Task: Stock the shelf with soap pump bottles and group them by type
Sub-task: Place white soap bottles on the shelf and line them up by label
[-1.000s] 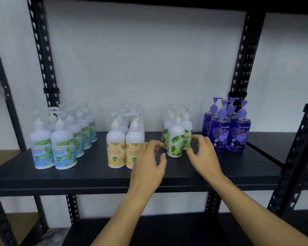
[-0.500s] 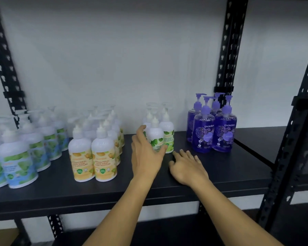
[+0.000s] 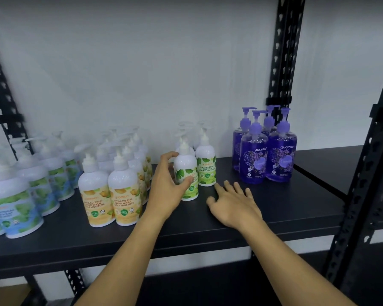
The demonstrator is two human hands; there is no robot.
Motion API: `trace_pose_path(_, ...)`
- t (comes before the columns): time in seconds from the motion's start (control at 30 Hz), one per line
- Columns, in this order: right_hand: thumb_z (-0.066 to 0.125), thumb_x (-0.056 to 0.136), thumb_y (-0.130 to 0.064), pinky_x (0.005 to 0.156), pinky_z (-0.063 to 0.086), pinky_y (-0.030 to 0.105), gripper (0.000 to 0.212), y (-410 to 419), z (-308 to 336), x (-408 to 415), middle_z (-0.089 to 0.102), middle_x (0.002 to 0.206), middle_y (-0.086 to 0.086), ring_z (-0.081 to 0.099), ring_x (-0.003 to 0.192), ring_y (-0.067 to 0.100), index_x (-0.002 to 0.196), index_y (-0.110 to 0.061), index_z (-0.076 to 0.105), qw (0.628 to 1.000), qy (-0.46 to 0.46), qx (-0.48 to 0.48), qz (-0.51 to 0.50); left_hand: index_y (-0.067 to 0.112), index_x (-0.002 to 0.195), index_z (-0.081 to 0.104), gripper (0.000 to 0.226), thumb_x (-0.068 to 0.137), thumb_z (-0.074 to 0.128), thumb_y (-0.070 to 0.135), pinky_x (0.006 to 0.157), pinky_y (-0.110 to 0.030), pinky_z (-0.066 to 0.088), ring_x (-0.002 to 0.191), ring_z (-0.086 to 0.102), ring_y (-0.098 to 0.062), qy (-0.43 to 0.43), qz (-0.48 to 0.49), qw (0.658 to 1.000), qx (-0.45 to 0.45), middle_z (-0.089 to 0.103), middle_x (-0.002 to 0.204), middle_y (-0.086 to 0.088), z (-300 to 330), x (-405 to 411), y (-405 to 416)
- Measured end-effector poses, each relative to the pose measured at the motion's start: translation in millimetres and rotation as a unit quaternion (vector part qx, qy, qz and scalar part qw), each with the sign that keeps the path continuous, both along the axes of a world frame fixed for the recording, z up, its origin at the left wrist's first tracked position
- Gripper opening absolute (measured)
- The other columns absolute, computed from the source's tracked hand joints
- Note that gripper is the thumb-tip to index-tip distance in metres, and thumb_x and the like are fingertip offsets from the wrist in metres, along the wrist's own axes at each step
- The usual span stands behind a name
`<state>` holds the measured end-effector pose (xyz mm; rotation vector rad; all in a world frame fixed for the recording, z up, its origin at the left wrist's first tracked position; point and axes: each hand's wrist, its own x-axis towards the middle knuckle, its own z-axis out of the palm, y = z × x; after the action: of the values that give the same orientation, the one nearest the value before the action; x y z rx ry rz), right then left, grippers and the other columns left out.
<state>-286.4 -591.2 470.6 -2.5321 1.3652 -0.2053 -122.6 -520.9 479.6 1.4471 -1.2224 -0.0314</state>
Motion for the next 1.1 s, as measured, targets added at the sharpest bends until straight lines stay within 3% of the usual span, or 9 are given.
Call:
trace_pose_path(0.13, 0.022, 0.1, -0.048, 0.124, -0.001, 0.048, 0.065, 1, 1, 0, 0.003, 0.168, 0.002, -0.002, 0.154, 0.024, 0.16, -0.026, 0.011, 1.0, -0.005, -0.001, -0.001, 0.042, 0.133, 0.039, 0.075, 0.075, 0.083, 0.024, 0.078, -0.014, 0.052, 0.104, 0.06, -0.005, -0.02, 0.013, 1.0, -0.002, 0.055, 0.12, 0.004, -3, 1, 0)
trace_pose_path(0.23, 0.022, 0.1, -0.048, 0.124, 0.0, 0.048, 0.065, 1, 0, 0, 0.004, 0.168, 0.002, -0.002, 0.154, 0.024, 0.16, -0.026, 0.011, 1.0, -0.006, -0.001, -0.002, 0.045, 0.133, 0.036, 0.083, 0.068, 0.086, 0.035, 0.083, -0.032, 0.058, 0.106, 0.061, -0.009, -0.034, 0.031, 0.999, 0.01, 0.054, 0.122, 0.008, -5, 1, -3)
trace_pose_path(0.33, 0.022, 0.1, -0.048, 0.124, 0.0, 0.048, 0.065, 1, 1, 0, 0.003, 0.168, 0.002, -0.002, 0.154, 0.024, 0.16, -0.026, 0.011, 1.0, -0.006, 0.002, -0.002, 0.045, 0.133, 0.033, 0.084, 0.067, 0.085, 0.038, 0.081, -0.041, 0.058, 0.105, 0.059, -0.011, -0.061, 0.051, 0.997, 0.02, 0.054, 0.121, 0.008, -5, 2, -4)
trace_pose_path(0.67, 0.024, 0.1, -0.048, 0.124, 0.002, 0.047, 0.064, 3, 2, -2, 0.006, 0.168, 0.001, 0.0, 0.154, 0.023, 0.16, -0.027, 0.013, 1.0, -0.004, 0.001, -0.002, 0.043, 0.135, 0.035, 0.083, 0.072, 0.084, 0.022, 0.089, -0.036, 0.057, 0.11, 0.059, -0.008, -0.033, 0.006, 0.999, 0.0, 0.055, 0.123, 0.005, -11, 7, -3)
trace_pose_path(1.1, 0.026, 0.099, -0.049, 0.124, 0.004, 0.046, 0.065, 4, 4, -1, 0.008, 0.167, 0.001, 0.003, 0.154, 0.022, 0.159, -0.028, 0.015, 1.0, -0.006, -0.001, -0.005, 0.041, 0.137, 0.035, 0.083, 0.074, 0.083, 0.017, 0.091, -0.036, 0.056, 0.113, 0.058, -0.009, -0.015, -0.025, 1.0, -0.003, 0.053, 0.127, 0.007, -13, 10, -4)
